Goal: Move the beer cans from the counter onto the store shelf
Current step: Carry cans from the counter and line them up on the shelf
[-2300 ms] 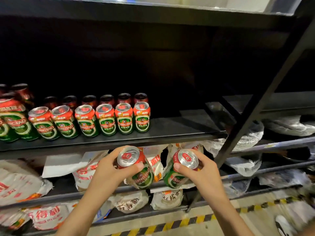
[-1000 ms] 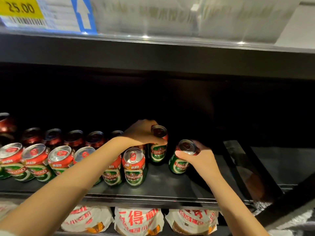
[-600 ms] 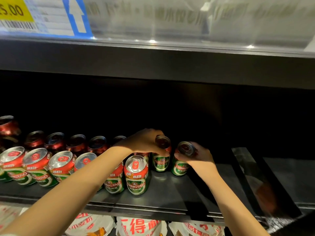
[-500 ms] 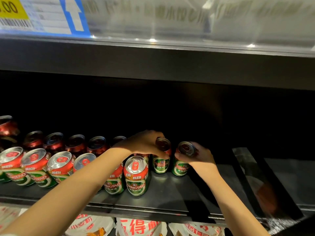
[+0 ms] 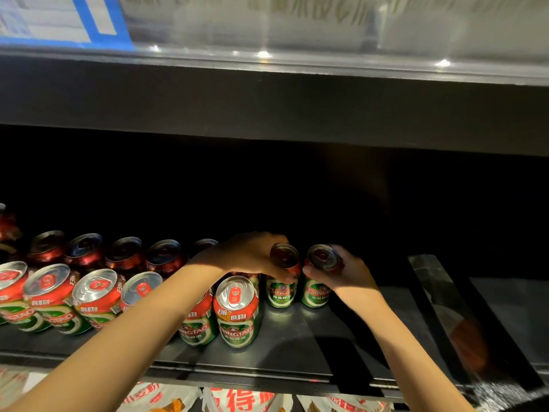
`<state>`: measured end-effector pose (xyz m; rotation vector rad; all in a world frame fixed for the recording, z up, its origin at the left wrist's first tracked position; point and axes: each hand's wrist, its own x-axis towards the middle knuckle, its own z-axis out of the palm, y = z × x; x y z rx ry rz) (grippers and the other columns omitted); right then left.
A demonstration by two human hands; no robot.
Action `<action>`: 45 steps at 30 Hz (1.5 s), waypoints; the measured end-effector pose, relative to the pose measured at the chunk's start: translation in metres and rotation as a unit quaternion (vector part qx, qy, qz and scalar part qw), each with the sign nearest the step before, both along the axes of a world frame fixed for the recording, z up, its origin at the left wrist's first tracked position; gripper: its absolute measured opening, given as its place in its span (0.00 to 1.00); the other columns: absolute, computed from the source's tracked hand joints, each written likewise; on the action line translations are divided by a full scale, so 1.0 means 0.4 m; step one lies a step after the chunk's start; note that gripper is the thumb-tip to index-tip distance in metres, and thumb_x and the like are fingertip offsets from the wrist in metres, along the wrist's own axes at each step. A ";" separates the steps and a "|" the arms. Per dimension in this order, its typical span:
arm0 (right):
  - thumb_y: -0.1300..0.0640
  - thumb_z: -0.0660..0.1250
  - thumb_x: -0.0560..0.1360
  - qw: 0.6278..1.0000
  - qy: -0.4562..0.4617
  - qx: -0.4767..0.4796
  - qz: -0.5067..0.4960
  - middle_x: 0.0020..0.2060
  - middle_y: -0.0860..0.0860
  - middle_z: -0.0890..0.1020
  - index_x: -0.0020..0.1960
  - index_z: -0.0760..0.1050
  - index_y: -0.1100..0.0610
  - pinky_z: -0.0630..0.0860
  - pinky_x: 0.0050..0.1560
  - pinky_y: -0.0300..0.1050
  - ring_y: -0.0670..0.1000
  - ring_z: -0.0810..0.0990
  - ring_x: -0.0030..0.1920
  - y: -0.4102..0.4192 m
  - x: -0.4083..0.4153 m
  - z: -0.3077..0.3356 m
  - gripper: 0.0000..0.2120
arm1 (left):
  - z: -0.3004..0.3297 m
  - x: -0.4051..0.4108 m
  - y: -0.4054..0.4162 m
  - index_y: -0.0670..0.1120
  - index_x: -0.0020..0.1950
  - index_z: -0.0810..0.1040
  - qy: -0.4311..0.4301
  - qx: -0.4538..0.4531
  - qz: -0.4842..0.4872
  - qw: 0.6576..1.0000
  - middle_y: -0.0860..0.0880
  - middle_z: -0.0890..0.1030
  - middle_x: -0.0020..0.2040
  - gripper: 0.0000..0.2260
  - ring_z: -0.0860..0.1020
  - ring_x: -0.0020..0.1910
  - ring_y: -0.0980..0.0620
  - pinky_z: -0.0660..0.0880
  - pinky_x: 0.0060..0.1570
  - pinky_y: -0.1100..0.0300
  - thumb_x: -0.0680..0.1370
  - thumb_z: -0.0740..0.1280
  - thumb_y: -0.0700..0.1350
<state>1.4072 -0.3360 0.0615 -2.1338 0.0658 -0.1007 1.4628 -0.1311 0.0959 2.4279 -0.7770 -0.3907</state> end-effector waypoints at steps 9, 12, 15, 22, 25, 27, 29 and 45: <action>0.57 0.74 0.69 0.990 -0.024 0.134 0.021 0.48 0.43 0.81 0.55 0.73 0.45 0.74 0.43 0.27 0.39 0.78 0.50 -0.006 -0.012 -0.036 0.18 | 0.005 -0.004 0.008 0.52 0.62 0.73 0.003 -0.025 0.016 1.000 0.54 0.79 0.56 0.26 0.77 0.54 0.56 0.76 0.55 0.60 0.67 0.75 0.56; 0.55 0.75 0.68 0.991 -0.044 0.124 0.019 0.48 0.42 0.81 0.53 0.75 0.45 0.75 0.46 0.30 0.39 0.79 0.50 -0.010 -0.014 -0.040 0.17 | 0.009 -0.003 0.013 0.50 0.60 0.74 0.003 -0.034 0.015 0.999 0.52 0.79 0.54 0.23 0.77 0.53 0.56 0.75 0.52 0.63 0.68 0.75 0.53; 0.55 0.76 0.66 0.989 -0.060 0.133 0.010 0.47 0.41 0.82 0.51 0.75 0.43 0.75 0.45 0.30 0.38 0.80 0.49 -0.006 -0.019 -0.043 0.18 | 0.004 -0.003 0.015 0.50 0.60 0.75 -0.003 -0.039 0.010 0.999 0.53 0.80 0.55 0.23 0.77 0.54 0.57 0.74 0.52 0.66 0.69 0.75 0.52; 0.55 0.76 0.66 0.987 -0.068 0.147 -0.003 0.47 0.42 0.82 0.50 0.76 0.42 0.75 0.48 0.34 0.39 0.80 0.49 0.000 -0.023 -0.046 0.17 | -0.001 0.001 0.018 0.50 0.63 0.75 -0.008 -0.036 0.001 0.999 0.52 0.79 0.58 0.24 0.77 0.57 0.56 0.75 0.58 0.60 0.69 0.74 0.53; 0.55 0.76 0.66 0.986 -0.067 0.153 -0.003 0.47 0.43 0.83 0.50 0.76 0.41 0.77 0.50 0.37 0.39 0.81 0.49 0.002 -0.028 -0.046 0.17 | -0.002 -0.003 0.019 0.51 0.62 0.75 -0.013 -0.038 0.005 0.999 0.53 0.79 0.58 0.23 0.77 0.56 0.57 0.75 0.58 0.60 0.69 0.74 0.53; 0.54 0.76 0.65 0.985 -0.068 0.160 -0.008 0.47 0.43 0.83 0.50 0.77 0.41 0.77 0.52 0.40 0.41 0.81 0.49 0.003 -0.029 -0.048 0.17 | 0.000 -0.005 0.020 0.51 0.61 0.75 -0.018 -0.037 0.008 0.999 0.53 0.80 0.56 0.22 0.77 0.55 0.57 0.75 0.57 0.59 0.69 0.74 0.54; 0.55 0.77 0.66 0.984 -0.067 0.162 -0.012 0.47 0.44 0.84 0.50 0.77 0.41 0.77 0.53 0.42 0.43 0.81 0.51 0.004 -0.032 -0.048 0.17 | 0.002 -0.007 0.019 0.50 0.60 0.75 -0.026 -0.037 0.007 0.999 0.53 0.80 0.55 0.22 0.78 0.54 0.57 0.76 0.56 0.59 0.69 0.74 0.54; 0.54 0.75 0.68 0.986 0.033 0.143 -0.078 0.59 0.44 0.73 0.72 0.62 0.46 0.71 0.58 0.39 0.46 0.73 0.61 0.036 -0.062 -0.027 0.36 | 0.032 -0.026 0.021 0.49 0.63 0.74 -0.004 -0.005 -0.036 0.999 0.51 0.80 0.57 0.21 0.77 0.54 0.57 0.74 0.54 0.63 0.73 0.69 0.56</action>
